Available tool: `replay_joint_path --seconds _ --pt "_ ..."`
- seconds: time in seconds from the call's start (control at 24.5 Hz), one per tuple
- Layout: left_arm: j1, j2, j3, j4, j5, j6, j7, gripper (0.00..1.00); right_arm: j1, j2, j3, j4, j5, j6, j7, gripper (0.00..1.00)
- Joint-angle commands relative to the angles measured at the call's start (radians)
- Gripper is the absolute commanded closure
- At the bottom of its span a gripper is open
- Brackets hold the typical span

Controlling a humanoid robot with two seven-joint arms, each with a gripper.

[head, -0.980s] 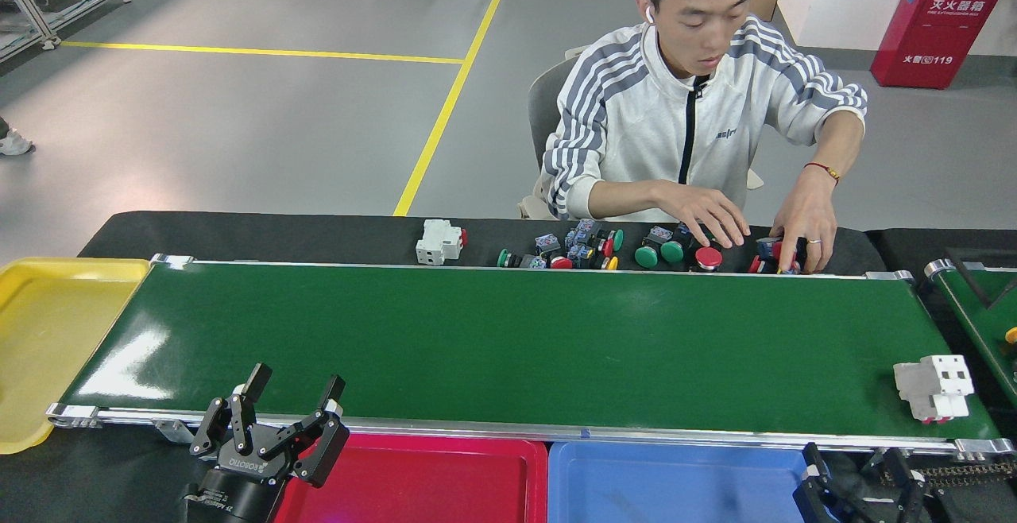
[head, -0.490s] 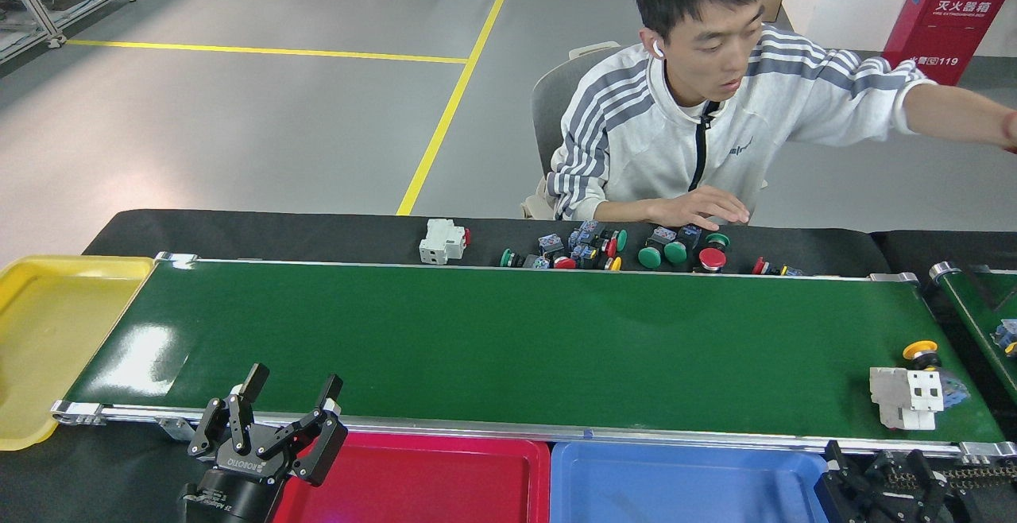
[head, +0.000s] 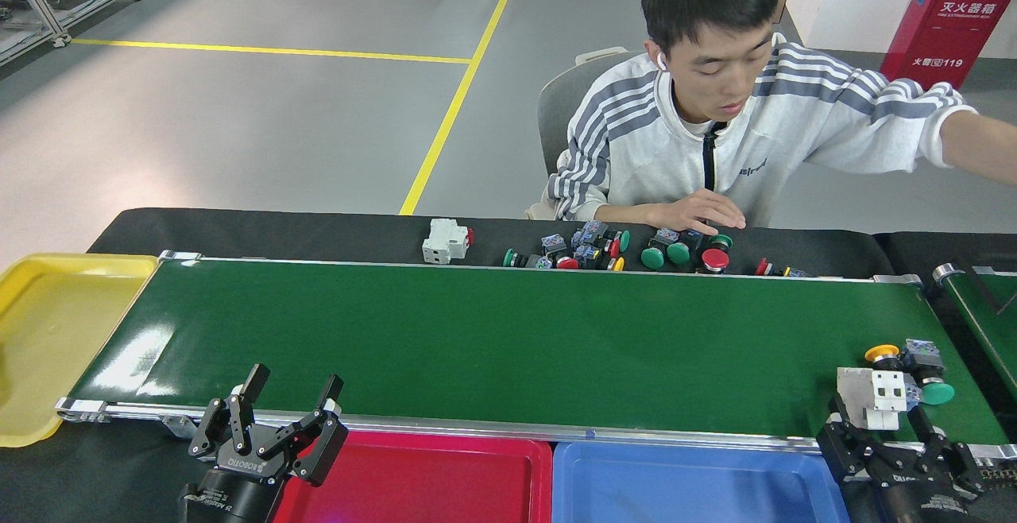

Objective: Pick switch part from conveyor to tray

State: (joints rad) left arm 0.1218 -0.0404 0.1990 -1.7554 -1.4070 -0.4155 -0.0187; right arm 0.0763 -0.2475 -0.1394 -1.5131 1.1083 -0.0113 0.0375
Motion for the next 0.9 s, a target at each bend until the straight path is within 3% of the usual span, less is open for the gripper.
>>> replay_joint_path --seconds 0.0,0.12,0.2,0.24,0.37,0.61,0.65,0.69,0.73,0.82,0.86 --pt "-0.014 0.008 0.002 -0.01 0.0 0.0 0.003 0.0 -0.015 -0.007 0.012 -0.001 0.005 -0.002 0.015 0.28" --pt "-0.018 0.01 -0.001 -0.01 -0.004 0.038 -0.02 0.0 -0.007 -0.013 0.029 -0.001 0.038 -0.044 0.013 0.71" --pt "-0.013 0.011 -0.003 -0.009 -0.012 0.054 -0.055 0.0 -0.004 -0.009 0.029 -0.002 0.039 -0.093 0.012 0.91" --pt "-0.008 0.011 0.0 -0.007 -0.036 0.054 -0.061 0.0 -0.003 -0.006 0.029 -0.006 0.039 -0.118 0.007 0.96" --pt "0.001 0.01 0.005 -0.006 -0.112 0.057 -0.061 0.0 0.028 -0.001 0.029 -0.041 0.039 -0.179 -0.031 0.99" --pt "0.016 0.007 0.022 0.022 -0.11 0.09 -0.056 0.0 0.169 0.001 0.029 -0.207 0.03 -0.42 -0.09 0.99" --pt "0.016 0.004 0.022 0.022 -0.109 0.09 -0.056 0.0 0.191 0.001 0.029 -0.23 0.03 -0.47 -0.091 0.98" --pt "0.016 0.002 0.023 0.02 -0.109 0.09 -0.056 0.0 0.218 0.002 0.029 -0.249 0.019 -0.564 -0.091 0.87" --pt "0.016 0.005 0.025 0.017 -0.104 0.09 -0.056 0.0 0.232 0.005 0.031 -0.251 0.002 -0.65 -0.088 0.68" --pt "0.015 0.005 0.026 0.014 -0.101 0.086 -0.056 0.0 0.257 0.025 0.032 -0.251 -0.016 -0.748 -0.082 0.42" --pt "0.01 0.007 0.026 0.014 -0.098 0.086 -0.056 0.0 0.267 0.04 0.032 -0.251 -0.018 -0.774 -0.082 0.19"
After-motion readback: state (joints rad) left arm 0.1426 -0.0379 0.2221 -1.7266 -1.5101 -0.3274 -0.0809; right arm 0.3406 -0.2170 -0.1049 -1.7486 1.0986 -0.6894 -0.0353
